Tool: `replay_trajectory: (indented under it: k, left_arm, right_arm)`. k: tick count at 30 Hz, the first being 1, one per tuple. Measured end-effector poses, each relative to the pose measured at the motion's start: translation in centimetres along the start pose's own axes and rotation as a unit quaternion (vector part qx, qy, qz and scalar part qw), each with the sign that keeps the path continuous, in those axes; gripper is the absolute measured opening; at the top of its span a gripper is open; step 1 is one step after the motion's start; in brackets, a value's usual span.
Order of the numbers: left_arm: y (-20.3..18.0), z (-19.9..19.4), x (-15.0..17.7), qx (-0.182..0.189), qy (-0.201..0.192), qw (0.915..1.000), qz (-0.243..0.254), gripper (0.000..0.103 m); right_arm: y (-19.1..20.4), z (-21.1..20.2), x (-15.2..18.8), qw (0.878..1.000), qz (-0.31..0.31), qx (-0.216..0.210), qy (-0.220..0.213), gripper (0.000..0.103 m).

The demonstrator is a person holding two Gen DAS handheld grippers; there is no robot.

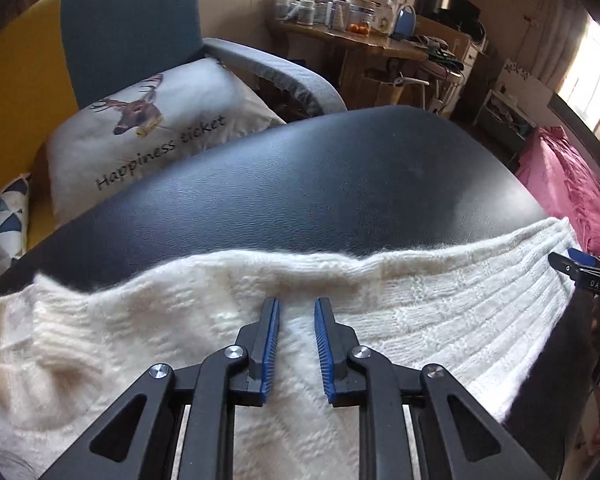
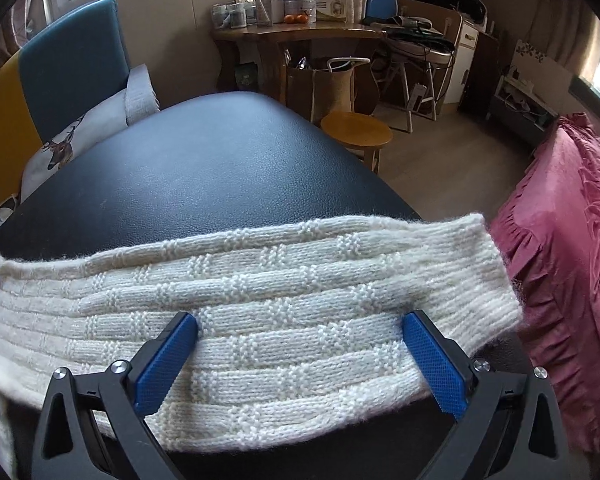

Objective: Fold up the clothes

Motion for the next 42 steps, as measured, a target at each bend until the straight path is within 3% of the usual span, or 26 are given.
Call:
replay_trajectory:
  k: [3, 5, 11, 16, 20, 27, 31, 34, 39, 42]
  left_arm:
    - [1.9, -3.2, 0.8, 0.012, -0.024, 0.9993, -0.024, 0.019]
    - [3.9, -5.1, 1.7, 0.016, -0.037, 0.9980, -0.049, 0.019]
    - [10.5, -9.1, 6.3, -0.035, -0.060, 0.9930, -0.096, 0.019]
    - [17.2, -12.1, 8.2, -0.052, -0.069, 0.9826, -0.164, 0.019]
    - [20.2, -13.9, 8.1, -0.033, -0.078, 0.9776, -0.193, 0.019]
    - [19.2, -13.8, 7.2, -0.007, -0.078, 0.9821, -0.171, 0.019]
    - [20.3, -14.1, 6.3, 0.003, -0.078, 0.9794, -0.186, 0.019]
    - [22.3, -15.1, 5.2, 0.053, -0.068, 0.9715, -0.221, 0.018]
    - [21.7, -13.3, 0.5, 0.180, -0.011, 0.9582, -0.222, 0.020]
    - [20.3, -10.4, -2.2, 0.198, 0.014, 0.9584, -0.205, 0.022]
  right_arm:
    - [0.5, -0.5, -0.6, 1.000, -0.005, 0.005, 0.012, 0.103]
    - [1.5, -2.0, -1.5, 1.000, -0.012, 0.017, -0.011, 0.103]
    - [11.3, -5.7, -4.4, 0.991, -0.074, -0.080, -0.075, 0.103]
    - [23.8, -7.1, -6.1, 0.961, -0.170, -0.198, -0.095, 0.103]
    - [31.6, -7.6, -6.2, 0.940, -0.214, -0.252, -0.090, 0.103]
    - [34.6, -7.0, -5.6, 0.934, -0.191, -0.296, -0.061, 0.103]
    - [37.8, -8.0, -6.2, 0.900, -0.224, -0.366, -0.077, 0.103]
    - [40.7, -8.2, -6.7, 0.899, -0.260, -0.342, -0.083, 0.103]
    - [42.2, -7.4, -6.2, 0.878, -0.275, -0.386, -0.072, 0.103]
    - [43.0, -6.8, -5.8, 0.874, -0.307, -0.371, -0.070, 0.103]
Point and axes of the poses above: each gripper's, at about its wrist camera, not at the fingertips, and z roughly the way its jaws point, y to its left, x to its underside, the point moved 1 cm from there along z, roughly the way its jaws point, and after that the axes turned 15 degrees about -z, right-handed, at the moved point
